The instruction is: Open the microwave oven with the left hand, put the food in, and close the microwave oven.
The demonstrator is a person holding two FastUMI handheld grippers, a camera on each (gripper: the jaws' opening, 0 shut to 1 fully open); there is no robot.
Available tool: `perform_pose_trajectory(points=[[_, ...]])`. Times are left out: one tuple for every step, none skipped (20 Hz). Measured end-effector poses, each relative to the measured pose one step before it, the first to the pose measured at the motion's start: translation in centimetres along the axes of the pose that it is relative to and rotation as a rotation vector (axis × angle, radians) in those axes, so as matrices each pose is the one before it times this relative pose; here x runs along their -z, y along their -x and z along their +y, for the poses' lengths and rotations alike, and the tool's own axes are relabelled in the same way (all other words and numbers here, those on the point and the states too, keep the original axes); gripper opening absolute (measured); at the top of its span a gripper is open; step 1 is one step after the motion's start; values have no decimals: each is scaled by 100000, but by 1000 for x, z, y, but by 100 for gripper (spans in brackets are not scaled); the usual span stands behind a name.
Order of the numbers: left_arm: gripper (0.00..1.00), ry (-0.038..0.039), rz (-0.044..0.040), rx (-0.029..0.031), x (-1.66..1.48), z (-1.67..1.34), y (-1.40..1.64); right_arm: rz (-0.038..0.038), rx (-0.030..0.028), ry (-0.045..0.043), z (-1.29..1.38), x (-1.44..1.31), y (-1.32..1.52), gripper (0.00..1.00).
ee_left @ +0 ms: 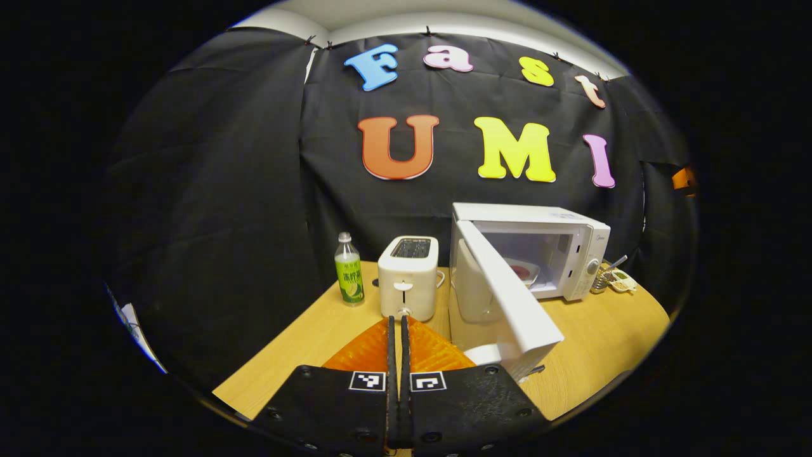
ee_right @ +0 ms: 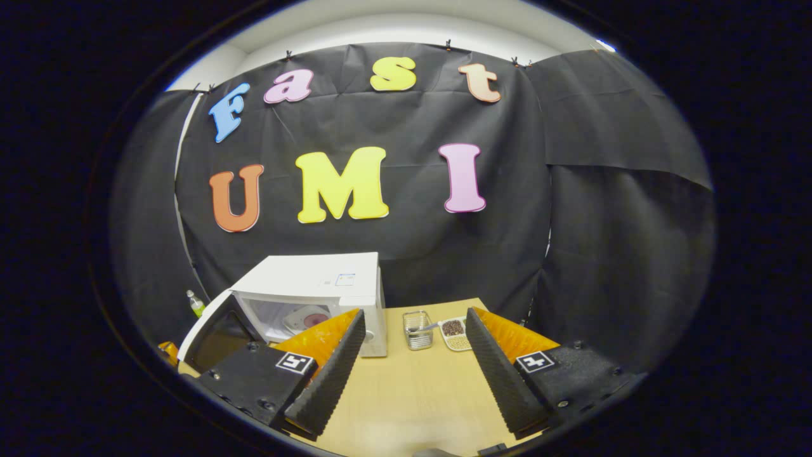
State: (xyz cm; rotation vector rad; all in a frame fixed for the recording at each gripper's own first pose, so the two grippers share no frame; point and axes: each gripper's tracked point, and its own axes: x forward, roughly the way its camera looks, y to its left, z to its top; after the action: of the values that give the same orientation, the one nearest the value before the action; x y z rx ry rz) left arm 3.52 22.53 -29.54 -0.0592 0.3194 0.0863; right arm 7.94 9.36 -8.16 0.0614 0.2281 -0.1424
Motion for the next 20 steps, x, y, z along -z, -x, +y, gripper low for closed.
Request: perform_pose_trajectory(points=[[0, 70, 396, 653, 713, -142, -238, -341, -236, 304, 271, -122, 322, 100], [0, 564, 996, 666, 637, -205, -174, 87, -212, 693, 282, -124, 184, 100], [0, 736, -405, 1607, 275, -489, 41, -34, -321, 1049, 201, -22, 208, 100], [0, -545, -934, 844, 61, -399, -64, -243, -275, 993, 74, -156, 227, 100], [0, -1802, -854, 61, -24, -321, -92, -262, -368, 355, 77, -83, 171, 100], [0, -1935, -608, 642, 140, -498, -137, 882, -693, -58, 133, 166, 155, 100], [0, -2103, -1015, 267, -25, -158, -539, 536, -980, -96, 142, 198, 178, 92], [0, -511, -196, 965, -147, -590, 702, 887, -186, 188, -79, 201, 91, 100], [0, 181, -472, 1556, -115, -704, 131, 247, -275, 164, 4, 99, 163, 100], [0, -526, -488, 1988, -86, -849, 118, -565, 389, -77, -217, -71, 159, 92], [0, -1234, -302, 1645, 5, -866, -75, -90, 268, 122, -164, 119, 119, 100], [0, -1733, -115, 1188, -27, -807, -188, 401, -205, 91, -172, 123, 134, 92], [0, -880, -257, 1717, -117, -1012, -189, 357, -252, 29, -61, 181, 86, 100], [0, -292, -517, 2439, -206, -1335, -90, 169, 325, 426, -267, 33, 256, 100], [0, -977, -773, 2419, -355, -1285, -236, -230, 671, 282, -484, -20, 180, 100], [0, -1174, -427, 2675, -197, -1345, -235, 170, 399, 260, -374, -11, 156, 100], [0, -867, -509, 2457, -215, -1347, -293, 516, 176, 428, -223, 157, -13, 100], [0, -510, -432, 2887, -189, -1341, -494, 150, 427, 451, -374, -61, 81, 100], [0, -384, -255, 2462, -172, -1216, -421, 44, 313, 712, -390, -76, 18, 100], [0, -486, -288, 2258, -173, -1236, -525, 752, 90, 357, -358, 27, -17, 100]])
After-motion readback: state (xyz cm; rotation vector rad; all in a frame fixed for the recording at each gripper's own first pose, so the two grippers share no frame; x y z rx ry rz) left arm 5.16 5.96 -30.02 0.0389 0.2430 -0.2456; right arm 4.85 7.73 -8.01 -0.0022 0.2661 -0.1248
